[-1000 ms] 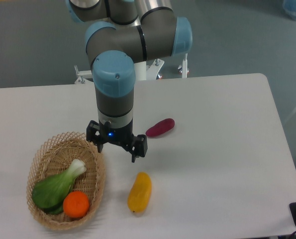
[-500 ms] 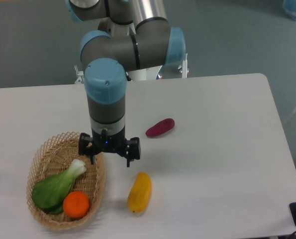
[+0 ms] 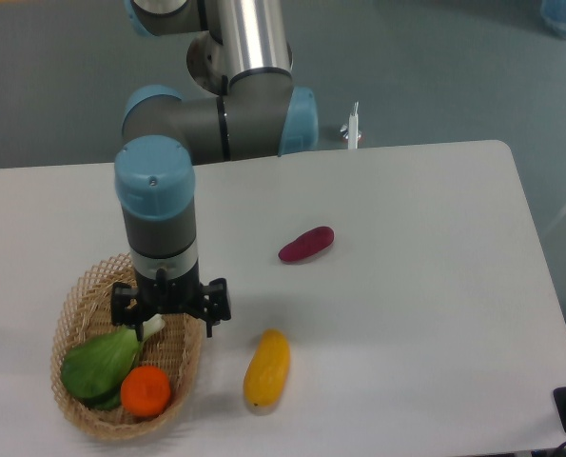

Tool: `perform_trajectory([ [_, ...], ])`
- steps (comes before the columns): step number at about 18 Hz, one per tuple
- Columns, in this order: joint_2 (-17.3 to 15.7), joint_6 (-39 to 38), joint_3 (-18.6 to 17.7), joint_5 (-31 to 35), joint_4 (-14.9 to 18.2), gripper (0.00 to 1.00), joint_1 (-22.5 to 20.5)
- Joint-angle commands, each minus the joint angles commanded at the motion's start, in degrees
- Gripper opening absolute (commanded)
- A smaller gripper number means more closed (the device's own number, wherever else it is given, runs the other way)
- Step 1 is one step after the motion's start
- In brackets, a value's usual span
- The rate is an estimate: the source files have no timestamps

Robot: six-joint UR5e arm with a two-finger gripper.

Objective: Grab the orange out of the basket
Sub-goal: 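Move the open gripper over the basket toward the orange, then lower the gripper onto the orange inside the basket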

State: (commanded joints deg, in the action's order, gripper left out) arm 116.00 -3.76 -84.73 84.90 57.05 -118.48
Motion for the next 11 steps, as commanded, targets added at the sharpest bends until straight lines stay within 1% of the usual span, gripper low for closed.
perform_trajectory([
  [1, 1.41, -0.37, 0.0, 0.09, -1.75, 1.0, 0.7],
  [2, 2.29, -0.37, 0.0, 0.18, -2.63, 1.0, 1.15],
  [3, 3.26, -0.46, 0.0, 0.18, -2.73, 1.0, 1.24],
  [5, 3.62, -0.46, 0.0, 0.18, -2.82, 1.0, 1.76],
  [7, 4.76, -0.55, 0.27, 0.18, -2.9, 1.0, 1.85],
  [11, 6.95, -0.55, 1.67, 0.18, -3.43, 1.0, 2.29],
])
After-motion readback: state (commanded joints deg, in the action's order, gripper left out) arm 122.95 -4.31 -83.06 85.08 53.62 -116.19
